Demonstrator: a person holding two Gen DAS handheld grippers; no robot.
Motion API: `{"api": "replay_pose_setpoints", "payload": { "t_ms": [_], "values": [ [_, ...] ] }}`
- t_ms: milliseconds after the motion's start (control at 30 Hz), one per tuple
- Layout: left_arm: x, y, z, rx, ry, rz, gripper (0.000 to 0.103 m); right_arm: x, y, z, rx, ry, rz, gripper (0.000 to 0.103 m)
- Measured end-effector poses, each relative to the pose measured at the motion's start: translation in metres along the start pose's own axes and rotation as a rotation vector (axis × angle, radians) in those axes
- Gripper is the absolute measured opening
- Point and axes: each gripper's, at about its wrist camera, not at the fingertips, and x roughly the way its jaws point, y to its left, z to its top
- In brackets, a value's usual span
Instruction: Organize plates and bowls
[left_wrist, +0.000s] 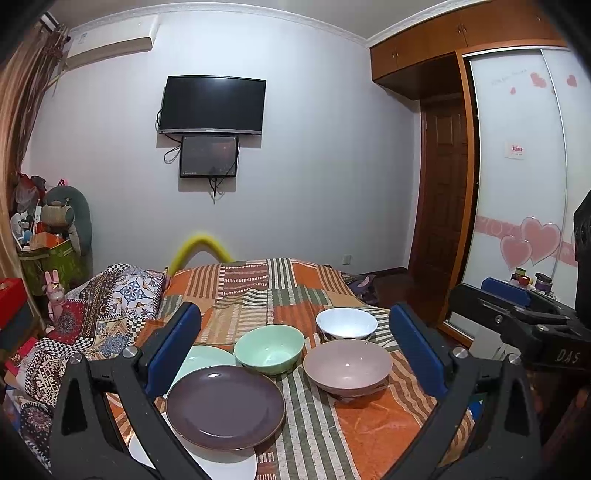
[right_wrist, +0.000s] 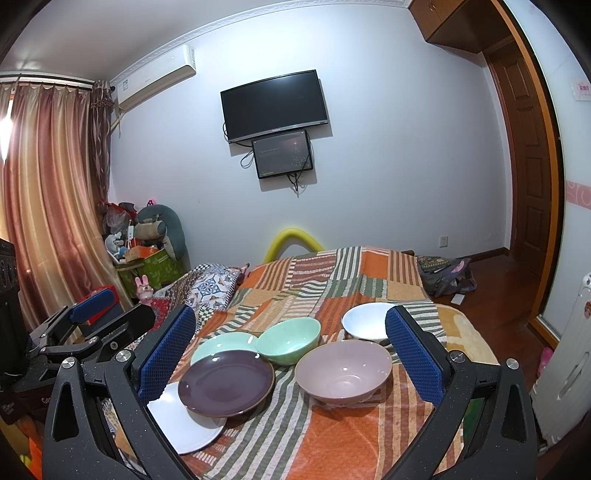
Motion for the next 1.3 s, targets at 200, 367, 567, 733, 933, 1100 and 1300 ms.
{"api": "replay_pose_setpoints", "payload": {
  "t_ms": [200, 367, 567, 733, 933, 1100, 1300],
  "values": [
    [-0.0003, 0.0002, -0.0001, -0.001, 0.0, 0.001, 0.103, -0.003, 0.0007, 0.0024, -0.002, 0.003, 0.0, 0.102],
    [-0.0004, 0.0001, -0.0009, -0.004, 0.002, 0.001, 0.103, -0.003, 0.0006, 0.0019, 0.0, 0.002, 0.0, 0.102],
    [-0.0005, 0.0002, -0.0017, -0.006, 0.002, 0.003, 0.103, -0.0036, 0.0019, 0.0016, -0.004, 0.003, 0.002, 0.102],
    [-0.0007, 0.0003, -0.0017, -0.007, 0.002, 0.002, 0.103, -0.0039, 0.0023, 0.0015, -0.004, 0.004, 0.002, 0.102],
    [-0.001, 0.0006, -0.0014, -0.009, 0.0, 0.005, 0.103, -0.0041, 0.0026, 0.001, -0.007, 0.003, 0.002, 0.102],
    [-0.0011, 0.0004, -0.0019, -0.01, 0.001, 0.004, 0.103, -0.004, 0.003, 0.0003, -0.006, 0.004, 0.002, 0.102],
    [-0.0013, 0.0043, -0.002, -0.023, 0.002, 0.01, 0.103, -0.0015, 0.0041, -0.0019, -0.01, 0.01, 0.005, 0.102]
  ]
}}
